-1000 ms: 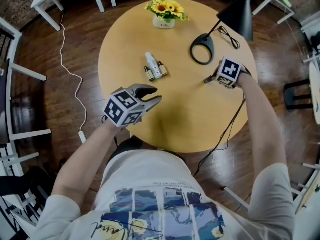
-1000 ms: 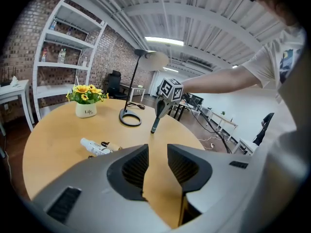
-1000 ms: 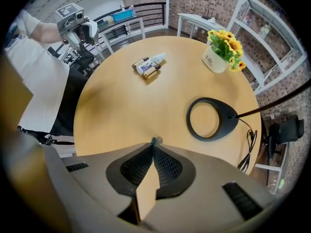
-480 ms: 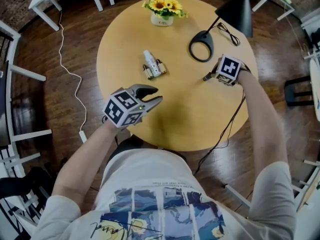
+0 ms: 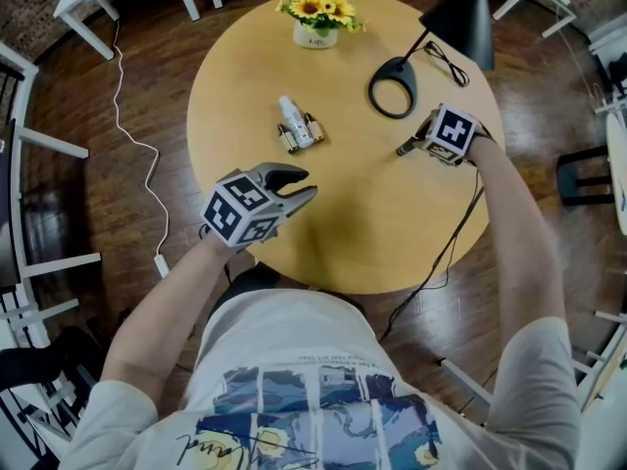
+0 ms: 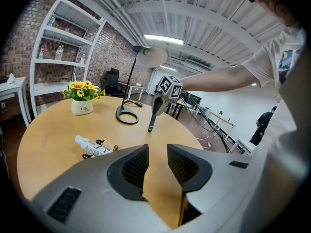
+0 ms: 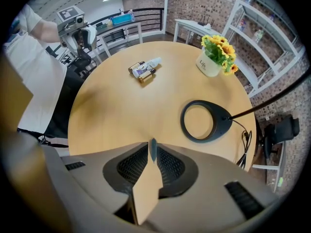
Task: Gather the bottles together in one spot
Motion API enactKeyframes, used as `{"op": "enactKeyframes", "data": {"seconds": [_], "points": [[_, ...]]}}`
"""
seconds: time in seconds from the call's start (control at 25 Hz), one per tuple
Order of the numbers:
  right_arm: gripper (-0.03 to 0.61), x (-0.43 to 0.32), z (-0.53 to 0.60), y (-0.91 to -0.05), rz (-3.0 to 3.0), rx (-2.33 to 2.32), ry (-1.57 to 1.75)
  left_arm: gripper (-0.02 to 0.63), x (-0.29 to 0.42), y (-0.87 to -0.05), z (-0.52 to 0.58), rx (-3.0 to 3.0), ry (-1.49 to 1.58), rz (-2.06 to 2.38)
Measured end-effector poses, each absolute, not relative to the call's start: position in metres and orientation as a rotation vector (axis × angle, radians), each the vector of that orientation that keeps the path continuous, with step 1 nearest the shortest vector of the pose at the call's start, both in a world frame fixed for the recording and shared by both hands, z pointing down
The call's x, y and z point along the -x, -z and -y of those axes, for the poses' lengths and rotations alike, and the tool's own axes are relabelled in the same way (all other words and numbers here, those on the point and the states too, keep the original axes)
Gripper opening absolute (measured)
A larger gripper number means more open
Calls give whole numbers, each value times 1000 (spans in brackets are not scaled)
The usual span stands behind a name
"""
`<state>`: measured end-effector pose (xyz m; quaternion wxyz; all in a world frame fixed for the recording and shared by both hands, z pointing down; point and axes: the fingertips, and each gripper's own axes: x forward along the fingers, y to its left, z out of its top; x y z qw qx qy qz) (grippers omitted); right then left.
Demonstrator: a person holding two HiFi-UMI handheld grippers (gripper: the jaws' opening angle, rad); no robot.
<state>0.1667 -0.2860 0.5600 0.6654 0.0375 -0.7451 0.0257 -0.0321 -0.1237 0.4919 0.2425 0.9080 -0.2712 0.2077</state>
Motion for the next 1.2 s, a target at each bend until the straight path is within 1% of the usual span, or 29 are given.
{"op": "enactKeyframes", "data": {"seconds": [0.24, 0.48, 0.72, 0.84, 0.92, 1.04, 1.2], "points": [[83, -170, 285, -550, 1700, -104, -42, 110, 28, -492, 124, -2484, -571, 728], [86, -173, 274, -514, 1782, -198, 10, 110, 22, -489, 126, -2505, -571, 711], [86, -195, 208, -467, 1928, -343, 35, 110, 19, -481, 116, -2514, -574, 755], [121, -211, 163, -449, 2052, -474, 28, 110, 14, -473, 101, -2507, -577, 811], [123, -222, 135, -439, 2153, -583, -27, 110, 11, -466, 91, -2500, -579, 862], [121, -238, 100, -435, 2303, -762, -193, 110, 7, -457, 77, -2473, -563, 957], [121, -240, 48, -435, 2395, -954, -381, 110, 4, -446, 57, -2461, -565, 1022]]}}
